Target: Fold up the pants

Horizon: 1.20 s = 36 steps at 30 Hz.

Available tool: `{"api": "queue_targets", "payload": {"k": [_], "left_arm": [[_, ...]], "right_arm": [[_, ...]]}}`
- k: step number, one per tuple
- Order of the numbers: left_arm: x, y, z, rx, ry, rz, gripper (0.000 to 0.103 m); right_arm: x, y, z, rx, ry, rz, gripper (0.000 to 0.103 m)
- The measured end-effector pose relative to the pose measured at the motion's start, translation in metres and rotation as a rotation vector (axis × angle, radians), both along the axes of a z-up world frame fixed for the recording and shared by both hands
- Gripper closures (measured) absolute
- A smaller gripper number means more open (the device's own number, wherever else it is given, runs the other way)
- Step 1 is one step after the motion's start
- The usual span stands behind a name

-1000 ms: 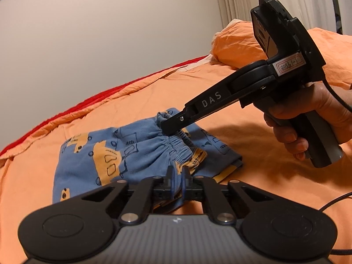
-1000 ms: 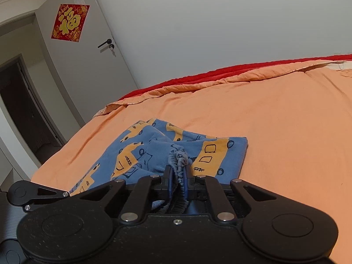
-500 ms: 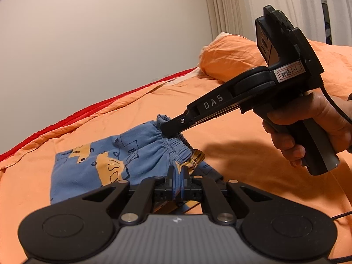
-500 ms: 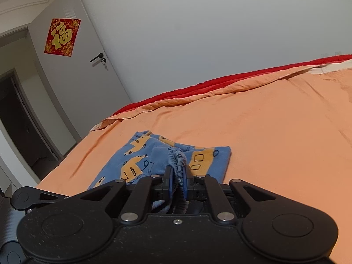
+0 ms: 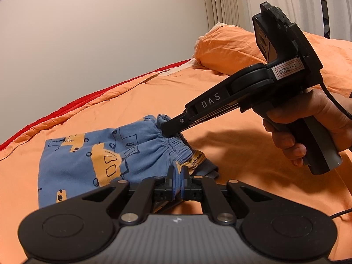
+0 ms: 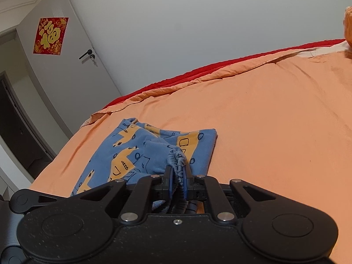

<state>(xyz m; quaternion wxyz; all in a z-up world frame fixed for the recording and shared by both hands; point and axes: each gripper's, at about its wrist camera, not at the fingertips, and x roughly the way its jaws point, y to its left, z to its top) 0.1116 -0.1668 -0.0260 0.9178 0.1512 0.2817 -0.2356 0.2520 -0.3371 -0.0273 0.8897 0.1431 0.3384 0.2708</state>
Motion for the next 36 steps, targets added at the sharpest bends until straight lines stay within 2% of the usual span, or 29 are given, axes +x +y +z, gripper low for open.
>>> {"api": "queue_targets", "payload": {"k": [25,28,30,33,34,35,36], "left_arm": [[-0.001,0.001,0.000,-0.004,-0.003,0.002,0.098],[-0.002,0.005,0.001,-0.028,-0.008,0.011,0.084],[-0.004,0.016,0.004,-0.082,0.001,0.028,0.058],[-0.004,0.043,0.009,-0.196,0.028,0.088,0.042],[-0.003,0.054,0.012,-0.218,0.032,0.131,0.039],[-0.002,0.064,0.014,-0.233,0.027,0.178,0.031],[-0.001,0.074,0.016,-0.243,0.017,0.229,0.021]], "right_arm": [[0.000,0.001,-0.001,-0.006,-0.003,0.001,0.093],[-0.002,0.002,-0.001,-0.026,-0.010,-0.001,0.087],[-0.003,0.003,-0.002,-0.047,-0.017,-0.004,0.084],[-0.007,0.003,-0.003,-0.082,-0.029,-0.014,0.071],[-0.009,0.003,-0.002,-0.104,-0.036,-0.027,0.058],[-0.012,0.003,0.000,-0.134,-0.048,-0.041,0.042],[-0.015,0.004,0.001,-0.169,-0.067,-0.054,0.033]]}}
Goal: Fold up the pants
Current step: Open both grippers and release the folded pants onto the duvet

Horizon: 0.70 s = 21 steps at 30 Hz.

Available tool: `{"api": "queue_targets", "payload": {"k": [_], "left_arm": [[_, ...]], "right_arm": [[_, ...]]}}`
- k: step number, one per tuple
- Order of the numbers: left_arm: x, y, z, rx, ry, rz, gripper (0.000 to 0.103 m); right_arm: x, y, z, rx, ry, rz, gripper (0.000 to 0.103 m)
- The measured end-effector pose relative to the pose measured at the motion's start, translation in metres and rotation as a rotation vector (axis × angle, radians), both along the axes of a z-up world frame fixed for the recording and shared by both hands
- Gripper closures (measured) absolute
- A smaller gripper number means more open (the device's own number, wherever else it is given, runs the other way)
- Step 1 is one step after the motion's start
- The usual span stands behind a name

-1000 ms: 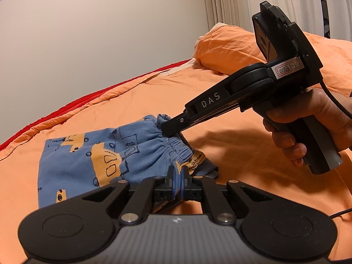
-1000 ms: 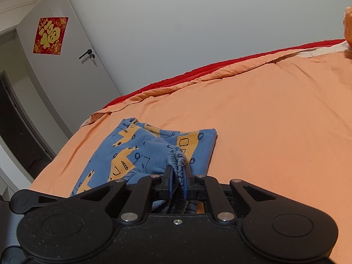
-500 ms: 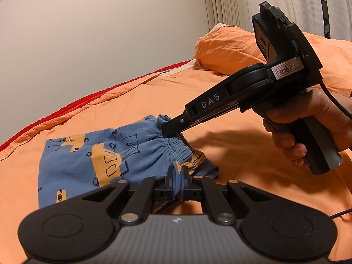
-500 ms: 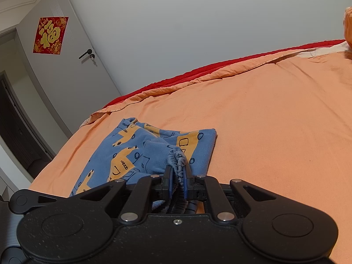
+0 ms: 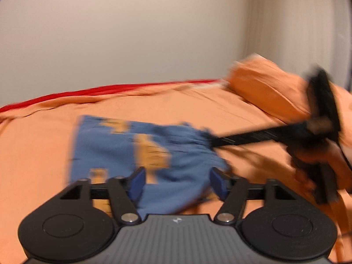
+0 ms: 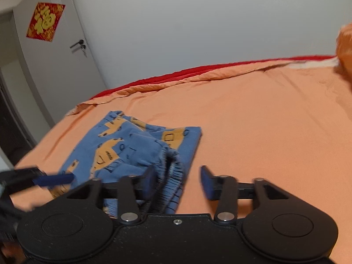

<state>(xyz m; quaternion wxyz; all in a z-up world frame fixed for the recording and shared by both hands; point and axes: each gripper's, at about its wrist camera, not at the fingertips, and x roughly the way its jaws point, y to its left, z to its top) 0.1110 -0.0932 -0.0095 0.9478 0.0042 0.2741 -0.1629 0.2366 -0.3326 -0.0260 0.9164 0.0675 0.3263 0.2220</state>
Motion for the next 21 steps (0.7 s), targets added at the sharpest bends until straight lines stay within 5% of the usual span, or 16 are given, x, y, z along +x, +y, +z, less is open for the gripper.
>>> {"api": "queue_targets", "payload": {"k": [2,6,9,11,16,21], "left_arm": [[0.006,0.016,0.003,0.008,-0.009,0.114,0.007],[0.027,0.028,-0.006,0.090,0.048,0.258,0.005],[0.030,0.032,-0.022,0.147,0.096,0.278,0.005],[0.025,0.044,-0.031,0.109,0.124,0.286,0.004],[0.012,0.074,-0.031,0.077,0.124,0.279,0.000],[0.023,0.076,0.001,0.023,0.031,0.288,0.001]], "right_arm": [[-0.008,0.007,0.004,-0.087,-0.051,-0.023,0.015],[-0.020,0.040,0.009,-0.190,-0.131,0.016,0.001],[-0.026,0.065,-0.001,-0.311,-0.138,0.051,0.001],[-0.031,0.065,-0.014,-0.374,-0.133,0.059,0.001],[-0.049,0.032,-0.017,-0.297,-0.176,0.075,0.001],[-0.048,0.038,0.016,-0.303,-0.335,0.066,0.001]]}}
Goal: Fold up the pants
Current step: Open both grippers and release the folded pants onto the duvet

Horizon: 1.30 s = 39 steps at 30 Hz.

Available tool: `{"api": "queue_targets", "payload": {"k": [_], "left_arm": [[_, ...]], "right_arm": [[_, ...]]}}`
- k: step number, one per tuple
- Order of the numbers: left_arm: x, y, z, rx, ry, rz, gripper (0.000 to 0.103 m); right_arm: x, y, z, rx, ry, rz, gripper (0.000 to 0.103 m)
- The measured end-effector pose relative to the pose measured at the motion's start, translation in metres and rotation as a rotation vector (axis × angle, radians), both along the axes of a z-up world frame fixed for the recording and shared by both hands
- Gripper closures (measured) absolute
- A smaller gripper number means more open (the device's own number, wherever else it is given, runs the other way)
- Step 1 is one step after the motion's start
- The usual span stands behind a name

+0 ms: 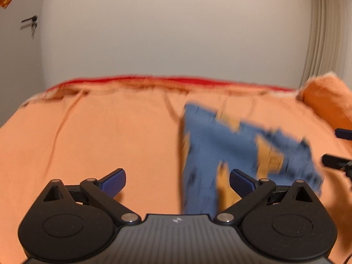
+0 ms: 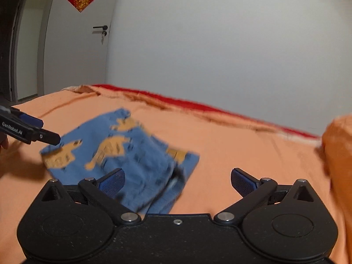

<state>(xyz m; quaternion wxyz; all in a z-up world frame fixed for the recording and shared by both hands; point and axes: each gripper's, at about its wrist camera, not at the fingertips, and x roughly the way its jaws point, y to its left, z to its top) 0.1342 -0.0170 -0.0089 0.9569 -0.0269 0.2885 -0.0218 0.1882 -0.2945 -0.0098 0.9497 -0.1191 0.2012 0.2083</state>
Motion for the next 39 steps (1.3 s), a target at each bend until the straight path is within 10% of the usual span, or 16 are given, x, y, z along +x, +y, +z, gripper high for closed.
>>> {"api": "queue_targets", "payload": {"k": [9,13,19,25,30,39], "left_arm": [[0.094,-0.050,-0.029,0.284,0.010,-0.150,0.000],[0.105,-0.023,-0.031,0.121,0.047,-0.126,0.000],[0.106,-0.013,-0.006,0.086,-0.059,-0.107,0.001],[0.143,-0.031,-0.031,0.268,0.038,-0.047,0.000],[0.129,-0.017,-0.020,0.251,-0.009,-0.006,0.001],[0.037,-0.004,-0.007,0.016,0.015,-0.085,0.000]], "right_arm": [[0.069,0.049,-0.029,-0.171,0.012,0.055,0.001],[0.095,0.022,-0.034,-0.111,0.060,0.022,0.001],[0.095,0.002,-0.011,0.171,0.107,0.019,0.001],[0.108,0.034,-0.031,-0.116,0.109,-0.025,0.001],[0.093,0.014,-0.027,-0.056,0.082,-0.132,0.001],[0.010,0.001,-0.022,0.083,0.132,-0.154,0.001]]}}
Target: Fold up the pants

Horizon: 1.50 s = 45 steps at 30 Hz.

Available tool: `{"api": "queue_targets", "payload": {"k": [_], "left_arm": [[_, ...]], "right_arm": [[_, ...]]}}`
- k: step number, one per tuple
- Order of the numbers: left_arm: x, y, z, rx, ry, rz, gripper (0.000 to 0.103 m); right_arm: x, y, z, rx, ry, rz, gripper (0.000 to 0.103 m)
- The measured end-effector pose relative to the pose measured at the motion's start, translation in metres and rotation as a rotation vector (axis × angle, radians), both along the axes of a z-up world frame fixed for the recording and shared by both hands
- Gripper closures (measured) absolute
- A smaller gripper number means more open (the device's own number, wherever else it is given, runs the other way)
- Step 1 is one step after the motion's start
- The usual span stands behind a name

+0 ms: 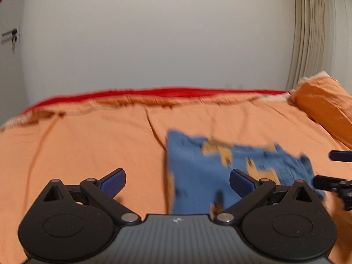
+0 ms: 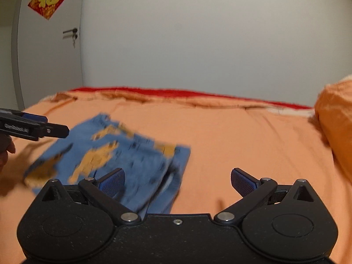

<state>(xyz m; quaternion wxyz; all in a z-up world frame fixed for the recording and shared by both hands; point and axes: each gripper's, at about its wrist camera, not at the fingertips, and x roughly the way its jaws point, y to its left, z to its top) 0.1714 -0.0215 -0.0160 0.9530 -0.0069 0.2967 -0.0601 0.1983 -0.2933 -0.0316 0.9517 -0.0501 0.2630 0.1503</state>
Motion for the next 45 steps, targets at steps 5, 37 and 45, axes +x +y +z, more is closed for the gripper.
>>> {"api": "queue_targets", "payload": {"k": [5,37,45], "left_arm": [[-0.033,0.000,-0.029,0.000,0.065,0.029,0.001],[-0.071,0.010,-0.009,-0.138,0.166,0.101,0.000],[-0.064,0.012,-0.004,-0.177,0.117,0.011,0.000]], "right_arm": [[-0.021,0.000,-0.014,-0.014,0.030,-0.021,0.001],[-0.063,0.017,0.002,0.012,0.120,-0.029,0.001],[-0.056,0.001,0.007,0.110,0.142,0.140,0.001]]}}
